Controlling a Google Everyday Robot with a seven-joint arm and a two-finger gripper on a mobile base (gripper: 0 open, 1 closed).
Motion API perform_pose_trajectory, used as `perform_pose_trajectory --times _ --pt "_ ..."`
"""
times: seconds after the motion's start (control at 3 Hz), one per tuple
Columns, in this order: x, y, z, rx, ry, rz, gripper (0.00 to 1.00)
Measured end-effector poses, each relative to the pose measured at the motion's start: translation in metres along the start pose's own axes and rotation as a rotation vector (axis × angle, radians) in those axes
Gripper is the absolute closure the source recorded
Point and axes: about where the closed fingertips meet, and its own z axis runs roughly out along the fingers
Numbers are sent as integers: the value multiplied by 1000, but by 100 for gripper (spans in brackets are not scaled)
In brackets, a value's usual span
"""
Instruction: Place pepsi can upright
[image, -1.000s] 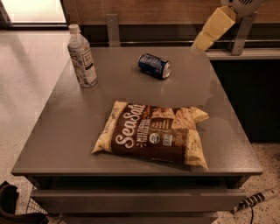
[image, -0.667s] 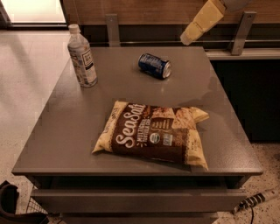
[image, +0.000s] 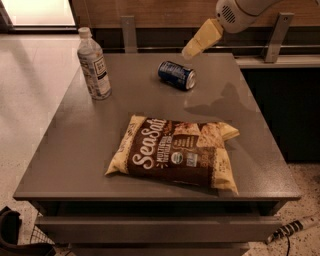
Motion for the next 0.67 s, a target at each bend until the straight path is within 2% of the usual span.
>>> perform_pose_trajectory --times 0.33,0.67 --pt "-5 -1 4 -13 26 -12 0" --pt "-13 4 32 -78 128 -43 0"
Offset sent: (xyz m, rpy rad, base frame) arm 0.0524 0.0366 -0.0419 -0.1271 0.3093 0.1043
